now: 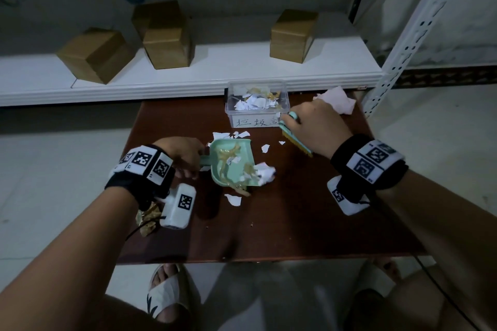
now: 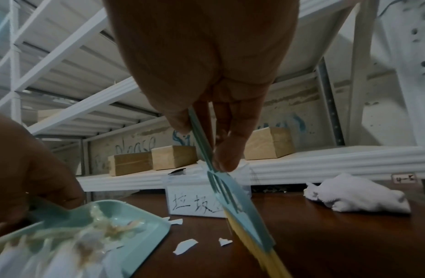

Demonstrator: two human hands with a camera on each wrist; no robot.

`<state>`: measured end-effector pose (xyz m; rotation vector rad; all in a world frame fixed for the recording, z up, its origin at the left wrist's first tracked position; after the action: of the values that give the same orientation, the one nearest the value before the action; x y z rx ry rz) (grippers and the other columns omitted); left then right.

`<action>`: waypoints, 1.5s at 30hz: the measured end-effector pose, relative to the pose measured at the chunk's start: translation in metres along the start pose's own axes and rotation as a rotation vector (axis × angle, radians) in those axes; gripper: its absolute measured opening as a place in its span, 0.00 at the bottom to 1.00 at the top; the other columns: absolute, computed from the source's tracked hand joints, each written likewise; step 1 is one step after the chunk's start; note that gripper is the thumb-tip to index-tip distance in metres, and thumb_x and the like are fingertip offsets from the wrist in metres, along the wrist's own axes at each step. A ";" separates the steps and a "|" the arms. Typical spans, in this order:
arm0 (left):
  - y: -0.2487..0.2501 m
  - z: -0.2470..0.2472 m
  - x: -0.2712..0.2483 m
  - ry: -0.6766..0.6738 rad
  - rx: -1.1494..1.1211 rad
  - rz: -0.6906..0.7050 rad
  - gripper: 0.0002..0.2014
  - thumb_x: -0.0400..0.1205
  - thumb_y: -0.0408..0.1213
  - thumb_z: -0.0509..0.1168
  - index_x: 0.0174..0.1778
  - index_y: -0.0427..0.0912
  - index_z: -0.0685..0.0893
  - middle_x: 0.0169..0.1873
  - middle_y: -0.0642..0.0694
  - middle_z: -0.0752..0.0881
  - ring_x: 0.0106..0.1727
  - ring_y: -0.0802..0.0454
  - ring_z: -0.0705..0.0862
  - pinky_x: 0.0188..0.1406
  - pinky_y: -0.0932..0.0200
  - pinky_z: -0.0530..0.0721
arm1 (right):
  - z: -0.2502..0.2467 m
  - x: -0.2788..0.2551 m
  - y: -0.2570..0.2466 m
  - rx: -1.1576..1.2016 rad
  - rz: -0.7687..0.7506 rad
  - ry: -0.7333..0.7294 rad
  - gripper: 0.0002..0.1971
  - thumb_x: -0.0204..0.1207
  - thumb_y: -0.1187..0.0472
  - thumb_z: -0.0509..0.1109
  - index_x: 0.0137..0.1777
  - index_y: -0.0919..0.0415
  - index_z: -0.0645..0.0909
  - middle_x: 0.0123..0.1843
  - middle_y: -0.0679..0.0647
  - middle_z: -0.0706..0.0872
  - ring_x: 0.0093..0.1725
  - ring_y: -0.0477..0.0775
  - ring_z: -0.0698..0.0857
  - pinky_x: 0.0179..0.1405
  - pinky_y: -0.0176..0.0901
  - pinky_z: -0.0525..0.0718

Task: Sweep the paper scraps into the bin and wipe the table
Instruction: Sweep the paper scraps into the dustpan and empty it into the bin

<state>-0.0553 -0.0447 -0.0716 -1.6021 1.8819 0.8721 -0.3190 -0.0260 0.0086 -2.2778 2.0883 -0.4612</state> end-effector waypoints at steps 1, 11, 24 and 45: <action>0.001 0.000 0.000 0.004 -0.003 0.002 0.09 0.83 0.24 0.68 0.47 0.44 0.81 0.37 0.42 0.89 0.35 0.50 0.85 0.29 0.62 0.83 | 0.000 0.000 -0.001 0.039 0.017 0.010 0.32 0.80 0.35 0.49 0.37 0.59 0.83 0.38 0.61 0.86 0.41 0.66 0.83 0.41 0.51 0.75; 0.011 0.010 0.005 -0.012 -0.030 0.044 0.10 0.88 0.28 0.59 0.62 0.39 0.82 0.43 0.41 0.90 0.32 0.52 0.83 0.30 0.62 0.85 | -0.010 -0.010 -0.031 0.212 0.009 -0.004 0.32 0.87 0.49 0.69 0.24 0.59 0.60 0.22 0.55 0.65 0.23 0.53 0.66 0.35 0.48 0.64; 0.025 0.020 0.012 -0.033 0.007 0.064 0.09 0.88 0.29 0.57 0.48 0.47 0.77 0.37 0.46 0.89 0.31 0.52 0.82 0.29 0.63 0.84 | -0.039 -0.006 -0.020 0.513 0.048 0.163 0.23 0.88 0.56 0.65 0.34 0.69 0.86 0.28 0.54 0.90 0.29 0.53 0.90 0.44 0.55 0.89; 0.024 0.018 -0.001 -0.098 0.136 0.022 0.15 0.86 0.27 0.58 0.66 0.38 0.82 0.46 0.42 0.92 0.40 0.47 0.84 0.36 0.58 0.85 | -0.020 -0.018 -0.022 0.322 0.142 -0.025 0.18 0.73 0.59 0.65 0.28 0.74 0.77 0.24 0.65 0.84 0.25 0.65 0.87 0.28 0.57 0.88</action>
<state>-0.0789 -0.0283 -0.0791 -1.4349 1.8526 0.7990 -0.3036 -0.0024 0.0285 -1.9338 1.9772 -0.7002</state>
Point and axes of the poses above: each hand's wrist, its own x-axis towards the middle knuckle, its own z-axis out of the palm, y = z × x, the point moved 10 cm from there along x, towards the middle knuckle
